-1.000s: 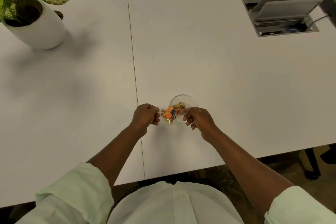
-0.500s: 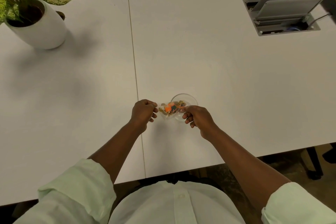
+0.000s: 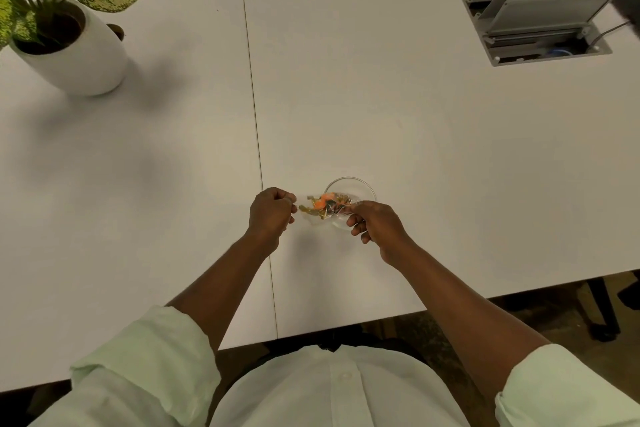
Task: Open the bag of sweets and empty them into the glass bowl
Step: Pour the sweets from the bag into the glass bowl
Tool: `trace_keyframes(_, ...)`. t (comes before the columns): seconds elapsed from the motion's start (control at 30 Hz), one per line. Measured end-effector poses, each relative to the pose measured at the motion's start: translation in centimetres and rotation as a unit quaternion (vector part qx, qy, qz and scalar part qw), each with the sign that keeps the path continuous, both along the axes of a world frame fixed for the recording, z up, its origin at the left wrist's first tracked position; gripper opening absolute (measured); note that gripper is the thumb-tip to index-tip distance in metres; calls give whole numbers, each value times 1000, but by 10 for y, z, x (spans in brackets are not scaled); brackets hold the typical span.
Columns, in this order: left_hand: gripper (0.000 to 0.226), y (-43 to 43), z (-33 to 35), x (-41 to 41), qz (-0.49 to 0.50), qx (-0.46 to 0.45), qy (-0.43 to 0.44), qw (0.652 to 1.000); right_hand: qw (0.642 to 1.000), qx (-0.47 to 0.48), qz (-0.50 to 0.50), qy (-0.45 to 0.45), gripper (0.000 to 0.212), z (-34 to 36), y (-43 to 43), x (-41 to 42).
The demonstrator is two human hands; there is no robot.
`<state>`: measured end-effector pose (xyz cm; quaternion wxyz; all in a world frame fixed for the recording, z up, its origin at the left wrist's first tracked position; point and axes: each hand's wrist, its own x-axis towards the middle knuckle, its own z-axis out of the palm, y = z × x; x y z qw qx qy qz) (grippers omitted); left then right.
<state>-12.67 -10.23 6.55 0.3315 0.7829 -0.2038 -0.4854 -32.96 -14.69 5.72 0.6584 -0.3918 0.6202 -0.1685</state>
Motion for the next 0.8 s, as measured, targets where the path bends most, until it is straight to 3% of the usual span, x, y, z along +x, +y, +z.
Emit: trace_keyframes(0.8,13,-3,-3,6,-21,-2,-22,1000,1000,-10,15,9,24,-1,-8,2)
